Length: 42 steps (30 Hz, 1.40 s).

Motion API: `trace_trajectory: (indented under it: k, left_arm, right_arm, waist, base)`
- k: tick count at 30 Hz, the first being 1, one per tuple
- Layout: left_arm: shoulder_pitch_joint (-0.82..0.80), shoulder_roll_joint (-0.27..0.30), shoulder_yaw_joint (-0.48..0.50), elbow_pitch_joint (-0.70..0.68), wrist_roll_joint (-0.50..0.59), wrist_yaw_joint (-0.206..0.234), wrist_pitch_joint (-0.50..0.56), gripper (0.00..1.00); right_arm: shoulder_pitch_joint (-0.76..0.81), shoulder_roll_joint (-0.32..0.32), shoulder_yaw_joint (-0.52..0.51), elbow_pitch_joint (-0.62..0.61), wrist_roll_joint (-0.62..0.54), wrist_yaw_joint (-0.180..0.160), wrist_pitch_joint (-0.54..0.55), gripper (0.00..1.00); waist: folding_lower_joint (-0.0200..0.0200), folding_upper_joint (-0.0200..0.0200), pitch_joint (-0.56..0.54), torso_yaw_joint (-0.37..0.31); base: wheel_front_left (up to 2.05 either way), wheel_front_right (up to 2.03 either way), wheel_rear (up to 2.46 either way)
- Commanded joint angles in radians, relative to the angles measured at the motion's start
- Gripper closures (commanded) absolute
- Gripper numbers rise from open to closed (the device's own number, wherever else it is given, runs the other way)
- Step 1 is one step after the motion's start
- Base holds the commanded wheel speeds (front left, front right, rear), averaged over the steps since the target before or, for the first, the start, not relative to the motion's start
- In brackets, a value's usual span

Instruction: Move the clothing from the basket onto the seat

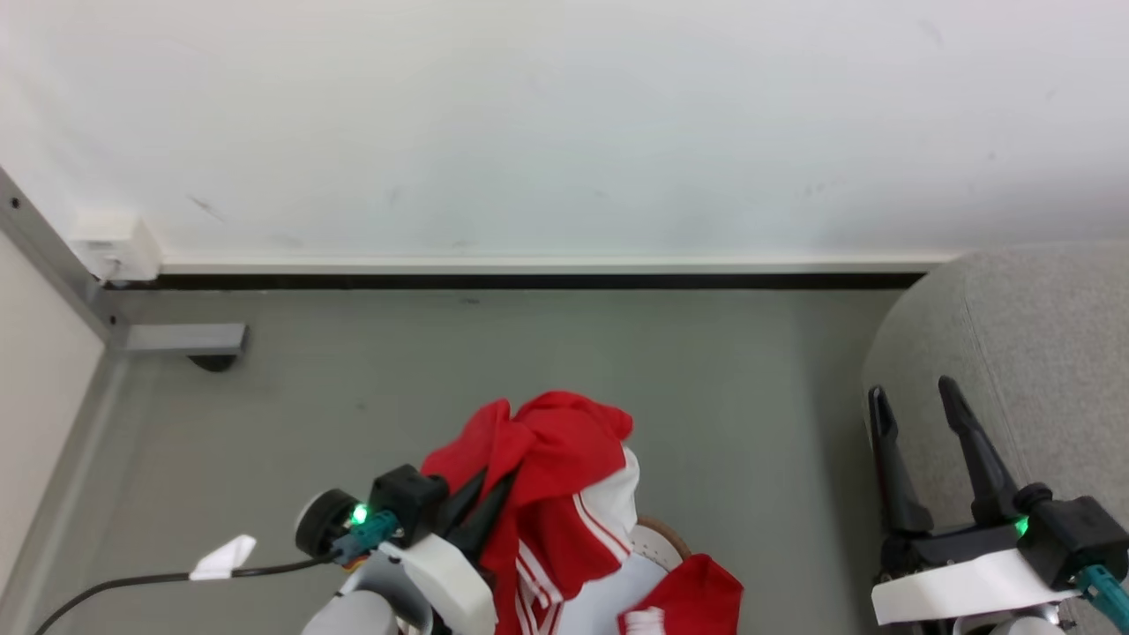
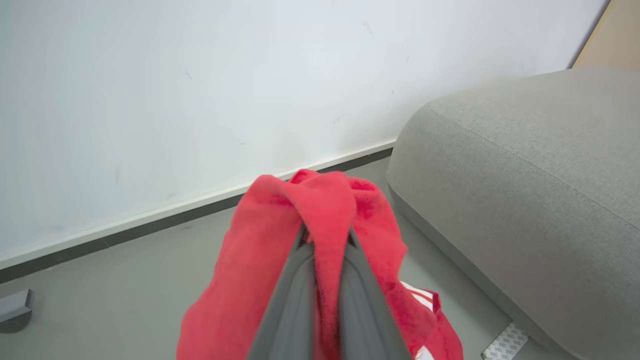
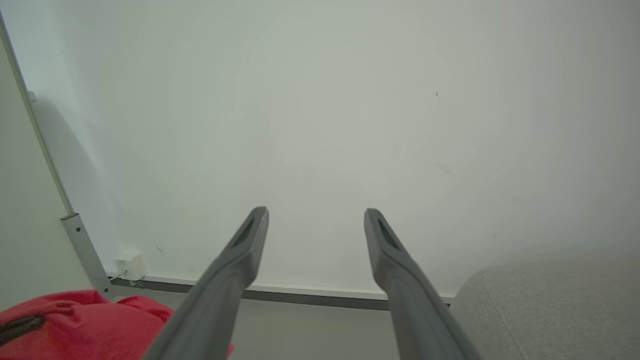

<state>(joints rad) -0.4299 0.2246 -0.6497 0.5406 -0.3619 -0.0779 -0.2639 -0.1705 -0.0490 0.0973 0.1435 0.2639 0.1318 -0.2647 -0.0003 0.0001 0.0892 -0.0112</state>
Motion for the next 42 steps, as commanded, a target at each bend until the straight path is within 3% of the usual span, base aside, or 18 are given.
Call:
trace_trajectory:
  k: [1, 6, 15, 28, 35, 42]
  left_arm:
    - [0.02, 0.019, 0.018, -0.044, -0.008, 0.011, -0.001, 1.0]
    - [0.029, 0.037, 0.045, -0.15, -0.027, 0.027, 0.001, 1.0]
    - [0.001, 0.089, 0.102, -0.443, -0.069, 0.079, 0.113, 1.0]
    - [-0.006, 0.129, 0.138, -0.641, -0.093, 0.119, 0.209, 1.0]
    - [-0.004, 0.131, 0.13, -0.648, -0.098, 0.121, 0.216, 1.0]
    - [-0.022, 0.111, 0.1, -0.635, -0.096, 0.105, 0.212, 1.0]
  right_arm:
    - [0.02, -0.003, 0.006, 0.006, 0.007, -0.002, 0.001, 0.0]
    - [0.039, -0.003, 0.011, 0.011, 0.008, -0.002, 0.0, 0.0]
    - [0.07, -0.003, 0.034, 0.015, 0.011, -0.002, 0.001, 0.0]
    - [0.054, -0.003, 0.09, -0.044, 0.029, -0.002, 0.001, 0.0]
    - [0.052, -0.015, 0.198, -0.084, 0.053, -0.002, 0.001, 0.0]
    - [-0.004, -0.073, 0.439, -0.021, 0.197, -0.002, 0.007, 0.0]
  waist:
    - [0.0003, -0.0001, -0.034, 0.026]
    - [0.0003, -0.0001, -0.061, 0.038]
    - [0.0003, -0.0001, -0.105, 0.038]
    - [0.0003, -0.0001, -0.097, 0.032]
    - [0.0003, -0.0001, -0.09, 0.036]
    - [0.0003, -0.0001, -0.077, 0.065]
  base:
    - [0.0, 0.0, 0.0]
    - [0.0, 0.0, 0.0]
    - [0.0, 0.0, 0.0]
    - [0.0, 0.0, 0.0]
    - [0.0, 0.0, 0.0]
    - [0.0, 0.0, 0.0]
